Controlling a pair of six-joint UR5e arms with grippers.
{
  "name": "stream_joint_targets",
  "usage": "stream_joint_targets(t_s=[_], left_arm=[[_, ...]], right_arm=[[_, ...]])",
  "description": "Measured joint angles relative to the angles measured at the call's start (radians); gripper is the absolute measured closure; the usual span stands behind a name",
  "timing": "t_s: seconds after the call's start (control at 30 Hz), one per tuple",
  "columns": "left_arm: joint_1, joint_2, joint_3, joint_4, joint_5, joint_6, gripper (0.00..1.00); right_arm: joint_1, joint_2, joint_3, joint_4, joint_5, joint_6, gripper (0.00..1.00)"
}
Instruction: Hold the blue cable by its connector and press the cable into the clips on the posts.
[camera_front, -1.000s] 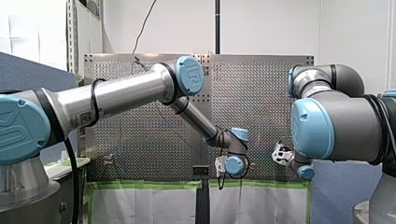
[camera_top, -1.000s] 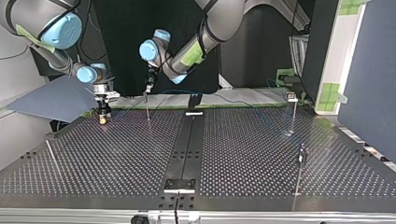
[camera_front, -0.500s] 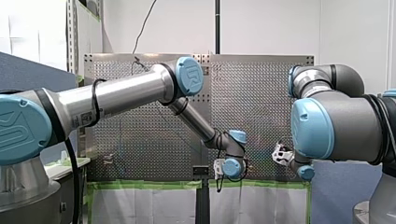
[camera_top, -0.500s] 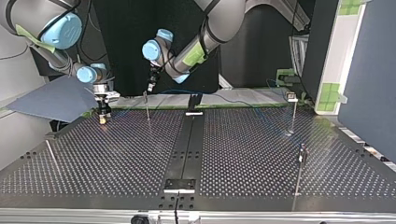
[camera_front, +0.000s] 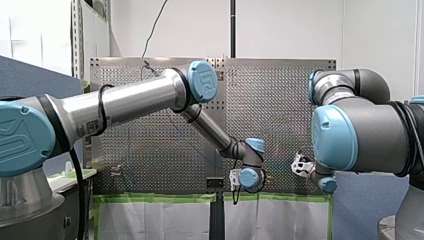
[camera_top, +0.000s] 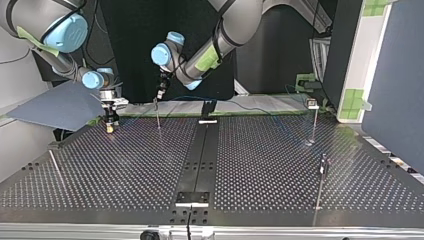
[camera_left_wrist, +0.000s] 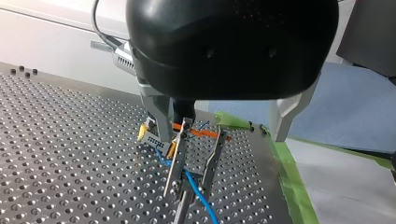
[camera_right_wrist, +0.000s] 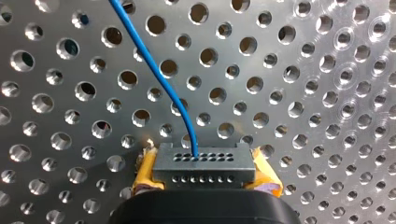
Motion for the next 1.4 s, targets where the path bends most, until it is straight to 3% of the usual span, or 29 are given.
stream_joint_targets(t_s=[0.43, 0.7, 1.07, 1.27, 1.4], left_arm=[[0.000, 0.000, 0.000, -0.008, -0.002, 0.001, 0.00], [-0.022, 0.029, -0.042, -0.018, -0.047, 0.041, 0.00], [-0.082, 0.115, -0.129, 0.063, -0.119, 0.053, 0.00], [-0.085, 0.170, -0.184, 0.118, -0.138, 0.034, 0.00], [-0.080, 0.204, -0.218, 0.152, -0.147, 0.005, 0.00]], right_arm=[[0.000, 0.000, 0.000, 0.000, 0.000, 0.000, 0.94], [0.000, 0.000, 0.000, 0.000, 0.000, 0.000, 0.94], [0.000, 0.000, 0.000, 0.000, 0.000, 0.000, 0.94], [0.000, 0.000, 0.000, 0.000, 0.000, 0.000, 0.94], [0.000, 0.000, 0.000, 0.000, 0.000, 0.000, 1.00]])
